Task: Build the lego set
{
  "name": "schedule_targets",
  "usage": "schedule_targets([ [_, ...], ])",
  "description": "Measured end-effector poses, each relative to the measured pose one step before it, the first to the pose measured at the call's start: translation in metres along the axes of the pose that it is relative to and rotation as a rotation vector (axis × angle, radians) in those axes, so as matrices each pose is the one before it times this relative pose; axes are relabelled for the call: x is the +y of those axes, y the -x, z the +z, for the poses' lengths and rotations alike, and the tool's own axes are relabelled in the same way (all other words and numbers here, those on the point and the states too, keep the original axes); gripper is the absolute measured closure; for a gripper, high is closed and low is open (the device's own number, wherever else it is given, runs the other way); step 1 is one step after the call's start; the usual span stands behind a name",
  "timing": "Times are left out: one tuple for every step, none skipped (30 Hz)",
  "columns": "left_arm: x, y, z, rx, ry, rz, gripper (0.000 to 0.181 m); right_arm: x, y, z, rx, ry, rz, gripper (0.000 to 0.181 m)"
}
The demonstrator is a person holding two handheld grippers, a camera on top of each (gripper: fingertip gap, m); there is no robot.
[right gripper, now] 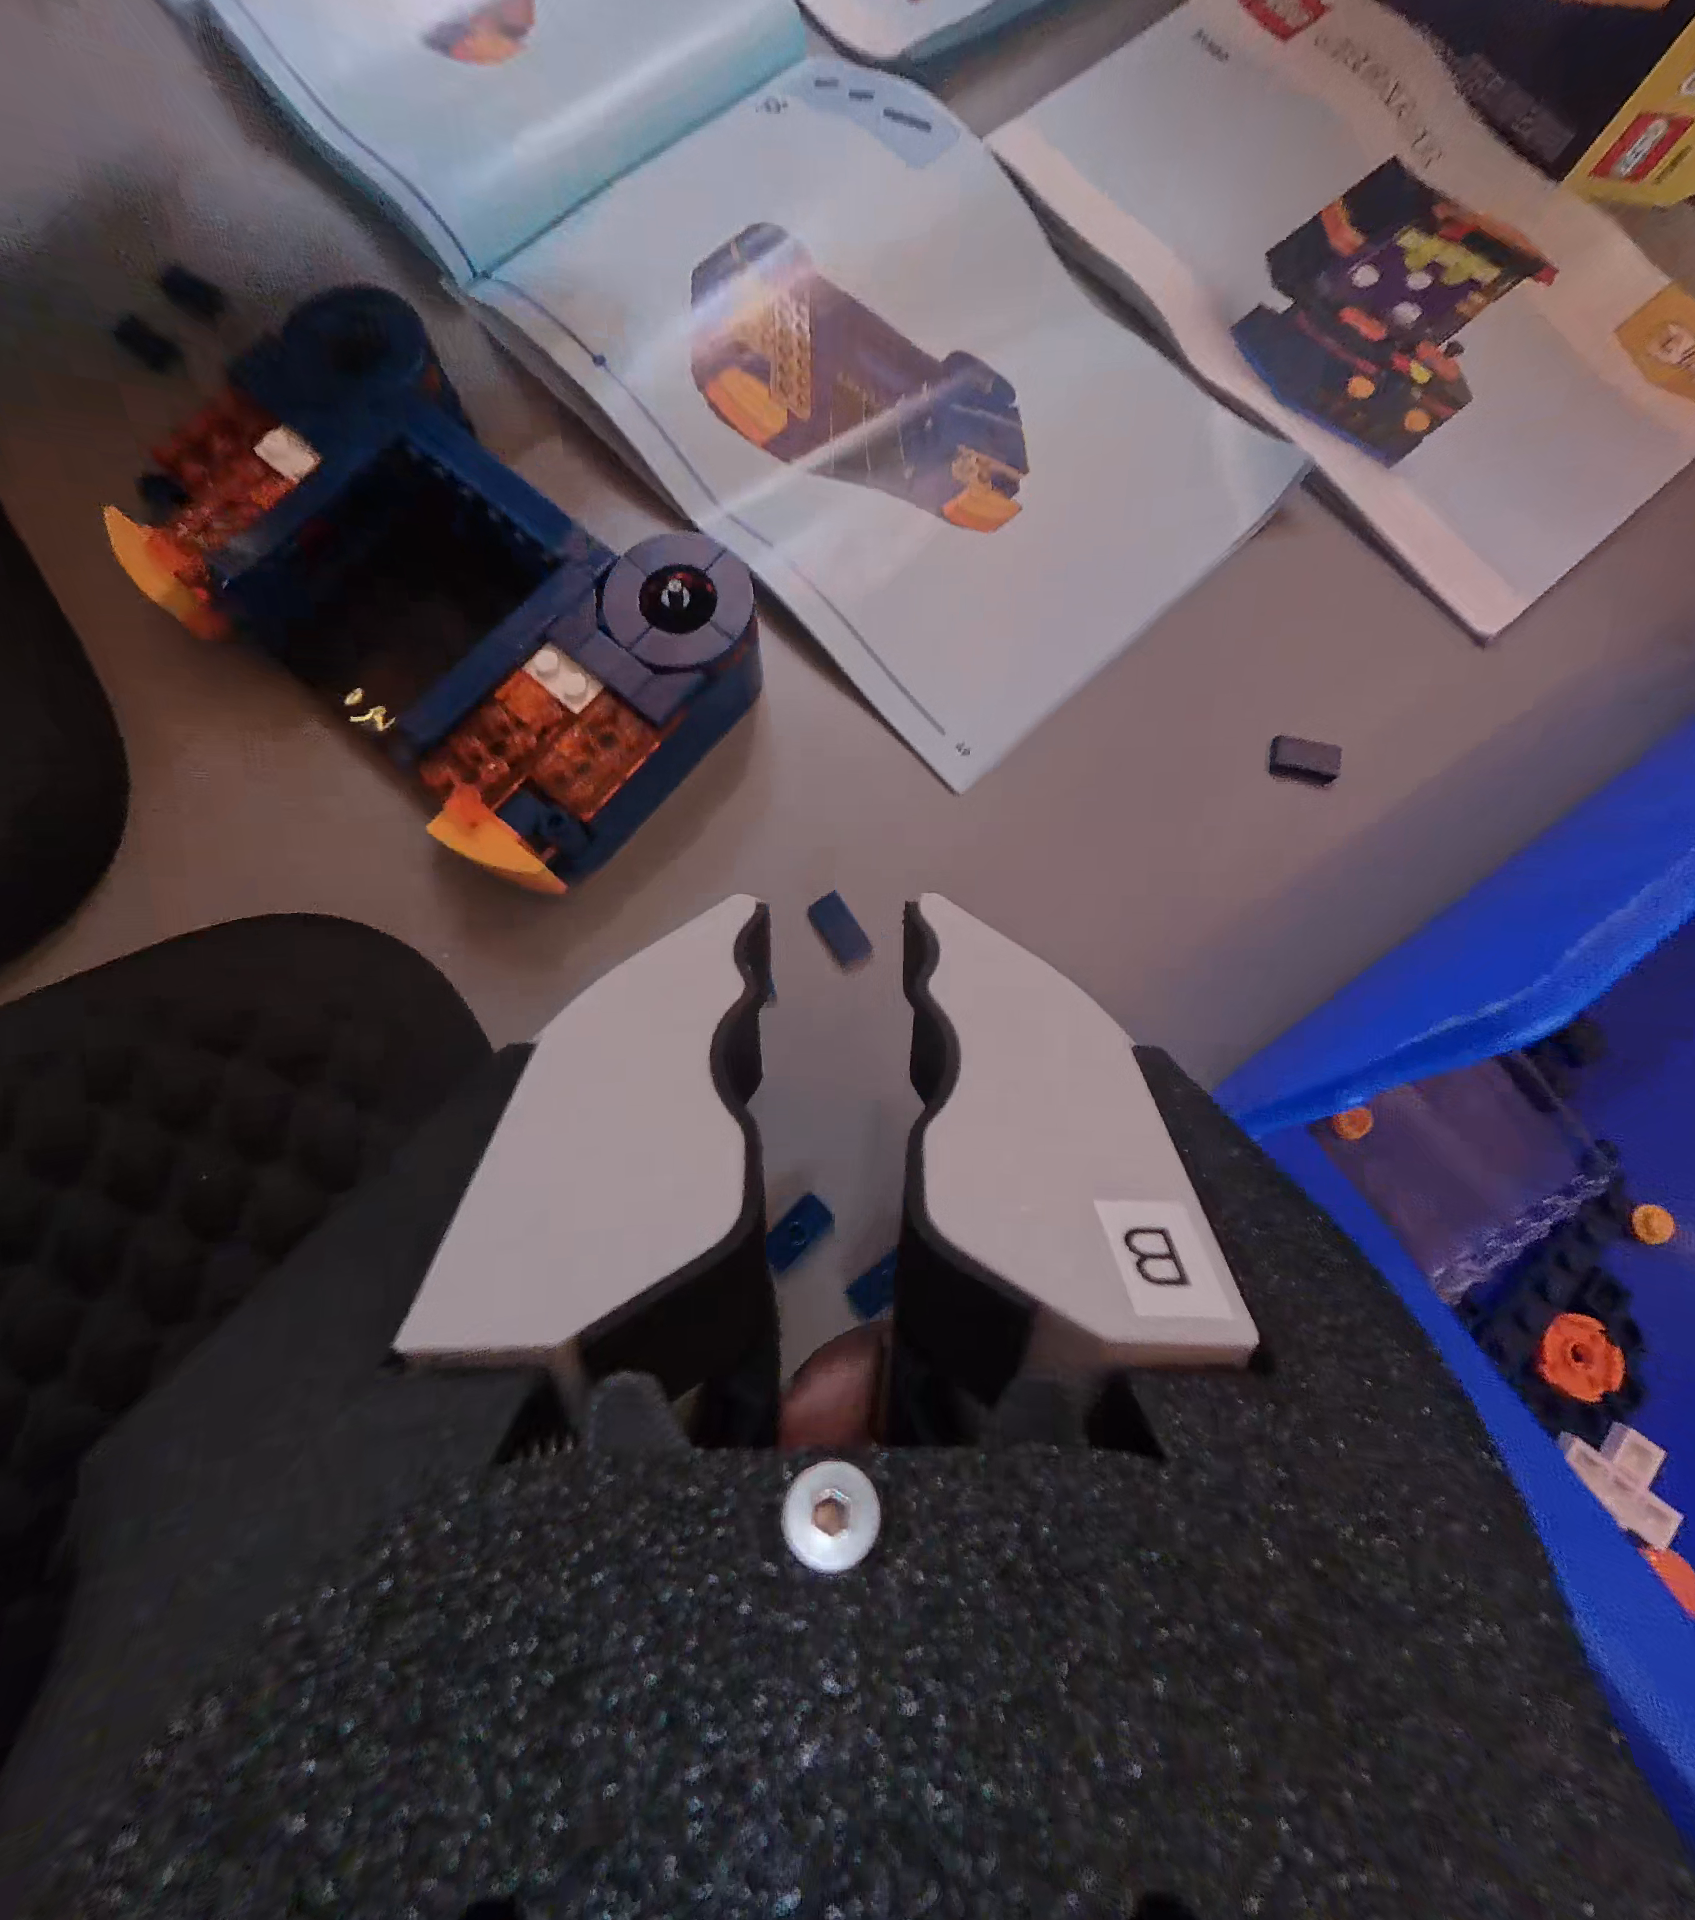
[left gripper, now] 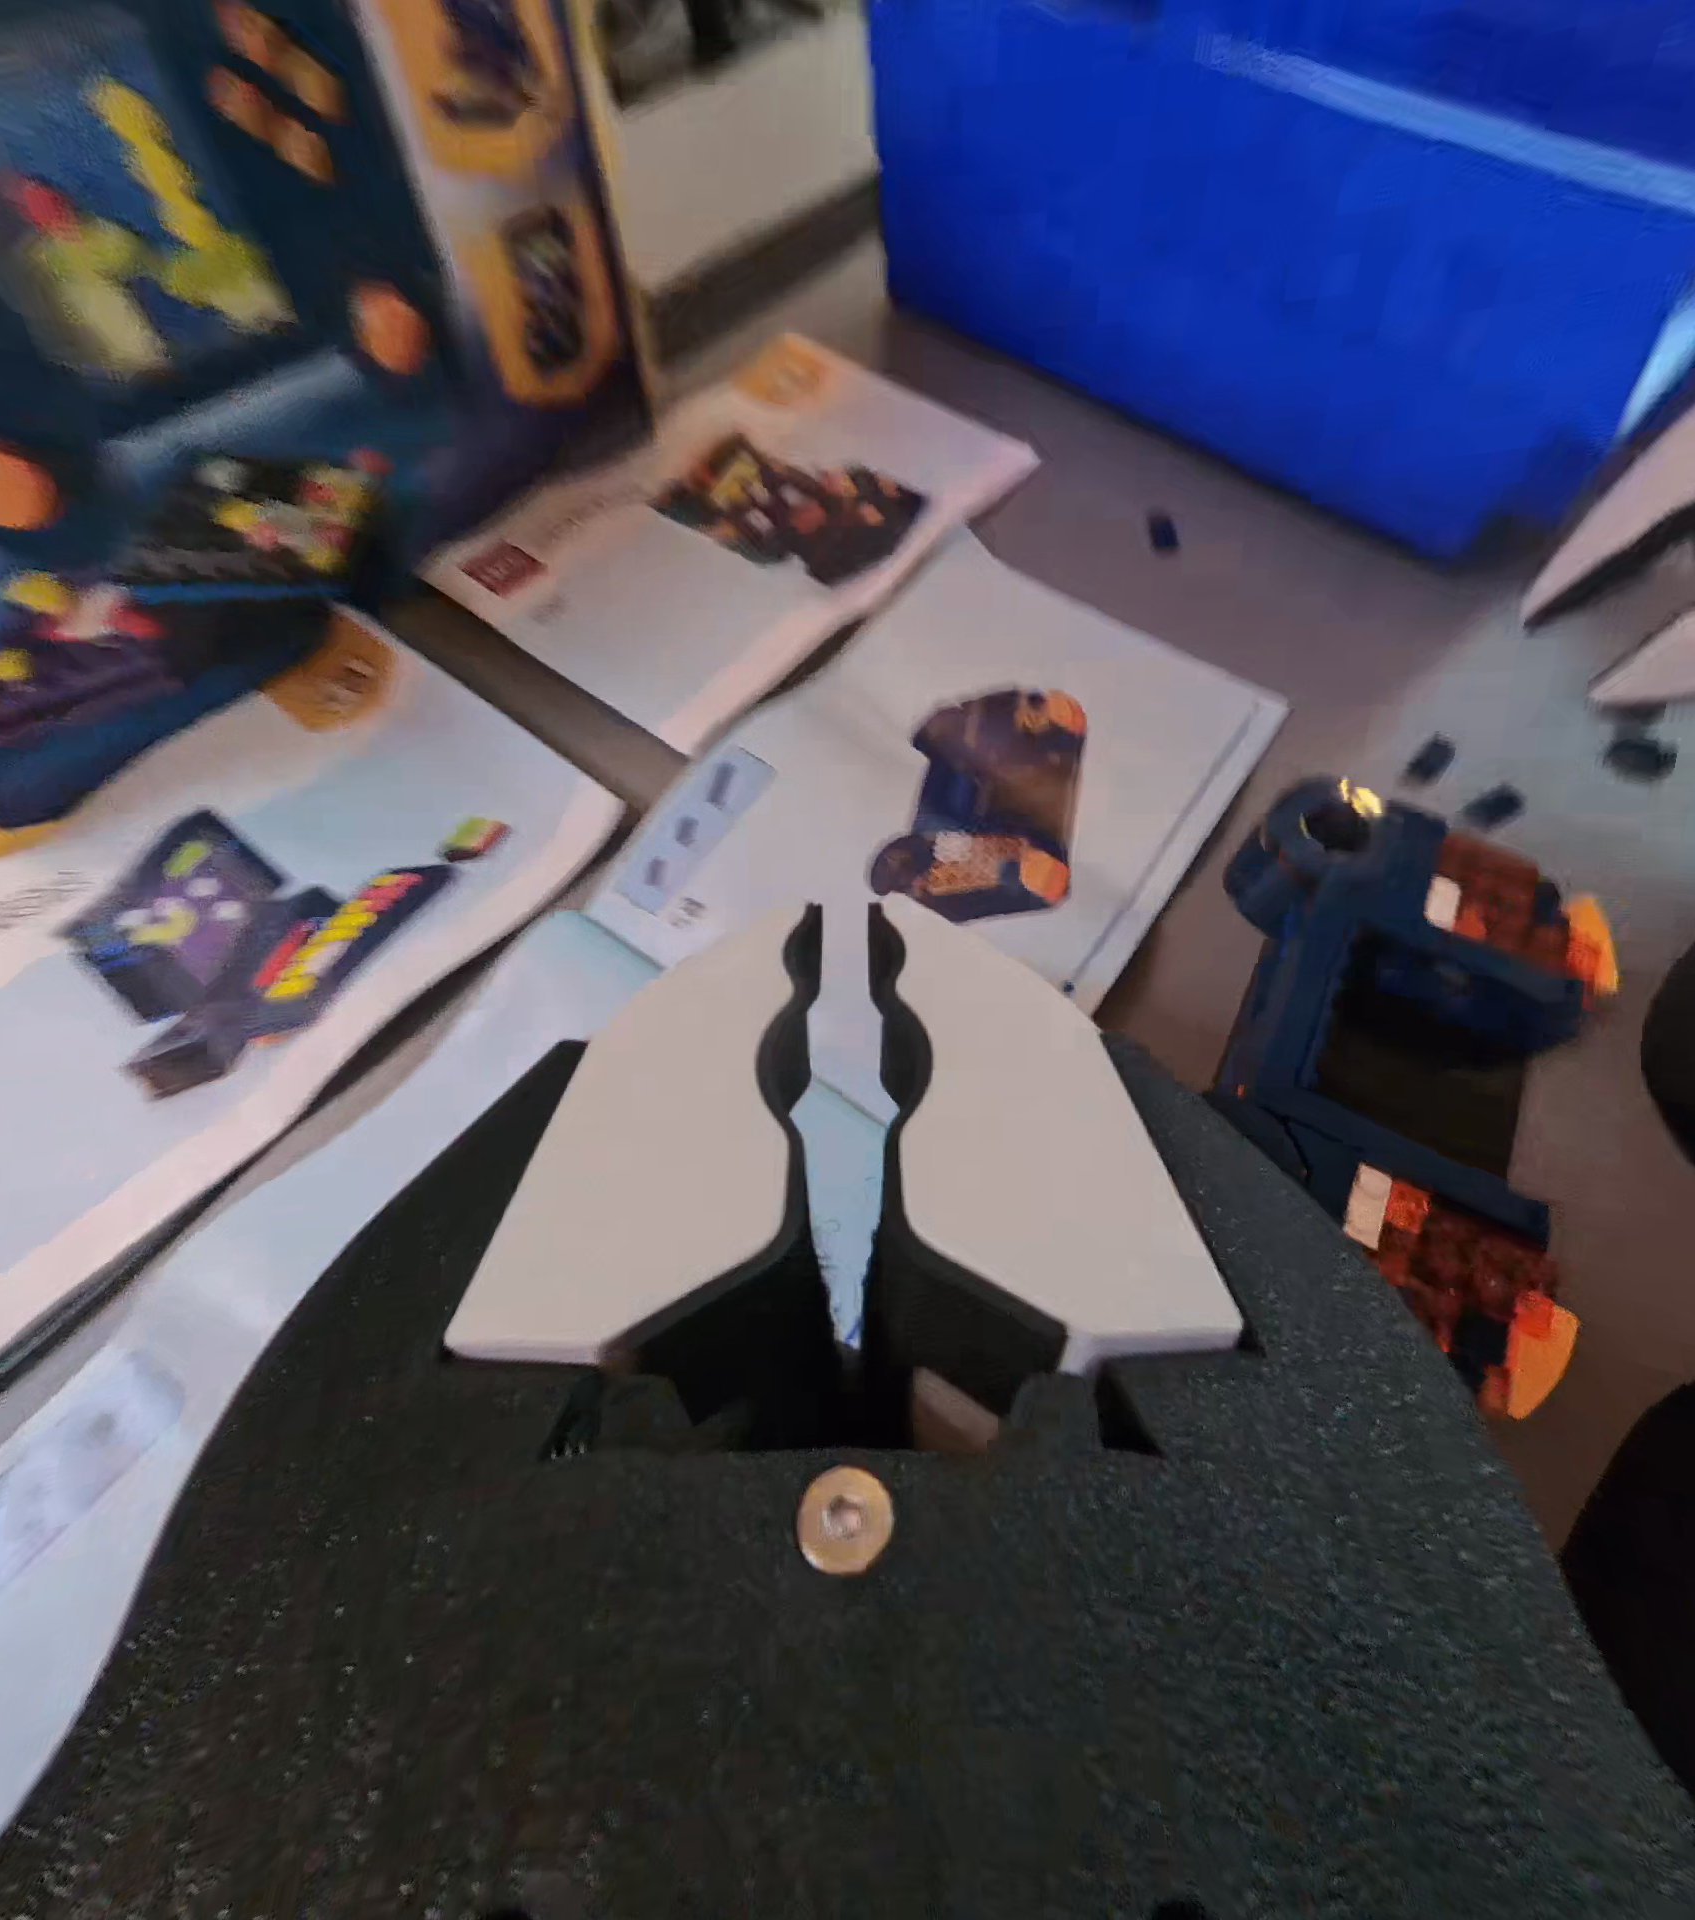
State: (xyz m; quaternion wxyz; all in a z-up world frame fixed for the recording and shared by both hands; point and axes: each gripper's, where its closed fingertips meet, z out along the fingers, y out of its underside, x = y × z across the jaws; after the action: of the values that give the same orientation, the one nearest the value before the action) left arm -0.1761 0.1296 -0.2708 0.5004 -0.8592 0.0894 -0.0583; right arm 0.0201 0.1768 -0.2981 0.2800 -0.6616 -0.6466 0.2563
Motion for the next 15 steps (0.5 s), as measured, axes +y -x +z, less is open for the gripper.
schedule_targets([
  [-0.00739,0.01141,-0.00977,-0.0408,-0.0561,-0.0325,0.173,-0.00379,-0.00247,-0.00098,0.0077,-0.0166,0.0015,0.157],
  [-0.00519,0.01218,-0.00754,-0.0513,-0.0429,-0.0209,0.174,-0.00499,-0.00263,-0.00044,0.0129,-0.0223,0.002,0.158],
  [-0.00334,0.01229,-0.00517,-0.0614,-0.0328,-0.0087,0.174,-0.00665,-0.00231,0.00019,0.0168,-0.0314,0.0012,0.158],
  [-0.00189,0.00919,-0.00282,-0.0507,-0.0226,0.0024,0.174,-0.00742,-0.00098,0.00104,0.0123,-0.0349,0.0002,0.16],
  [-0.00025,0.0045,-0.00084,-0.0271,-0.0093,0.0082,0.174,-0.007,-0.00022,0.00198,0.009,-0.0332,0.0025,0.161],
  [0.00117,0.00081,0.00078,-0.0083,0.0032,0.0082,0.174,-0.00617,-0.00044,0.0028,0.0082,-0.0289,0.0065,0.162],
  [0.00204,-0.00109,0.00174,0.0002,0.0102,0.0051,0.173,-0.00505,-0.00091,0.00323,0.0086,-0.0266,0.0094,0.163],
  [0.00244,-0.00278,0.00213,0.0117,0.0118,0.0056,0.173,-0.0045,-0.00125,0.00336,0.01,-0.03,0.0116,0.168],
  [0.00201,-0.00262,0.00208,0.0118,0.0086,0.0032,0.173,-0.00423,-0.0011,0.00298,0.0092,-0.0355,0.0153,0.175],
  [0.00162,-0.00105,0.00175,0.0036,0.0042,0.0016,0.173,-0.00341,0.00067,0.00284,-0.003,-0.0337,0.0182,0.181],
  [0.00122,0.00061,0.00098,-0.006,0.0014,0.0041,0.172,-0.00179,0.00299,0.00245,-0.021,-0.023,0.0113,0.181],
  [0.00046,0.003,0.00007,-0.0198,-0.0036,0.0052,0.172,-0.00107,0.001,0.00176,-0.0073,-0.0172,0.0078,0.181],
  [-0.00069,0.00556,-0.00093,-0.0341,-0.0118,0.0043,0.173,-0.00121,-0.00176,0.0008,0.0113,-0.0178,0.0105,0.181],
  [-0.00255,0.00731,-0.00198,-0.0438,-0.0235,0.0023,0.173,-0.00103,-0.00107,0.00023,0.0058,-0.0161,0.0111,0.181],
  [-0.00366,0.00691,-0.00266,-0.0369,-0.0316,-0.0024,0.174,-0.00103,0.00059,0.00001,-0.005,-0.0156,0.0095,0.181],
])
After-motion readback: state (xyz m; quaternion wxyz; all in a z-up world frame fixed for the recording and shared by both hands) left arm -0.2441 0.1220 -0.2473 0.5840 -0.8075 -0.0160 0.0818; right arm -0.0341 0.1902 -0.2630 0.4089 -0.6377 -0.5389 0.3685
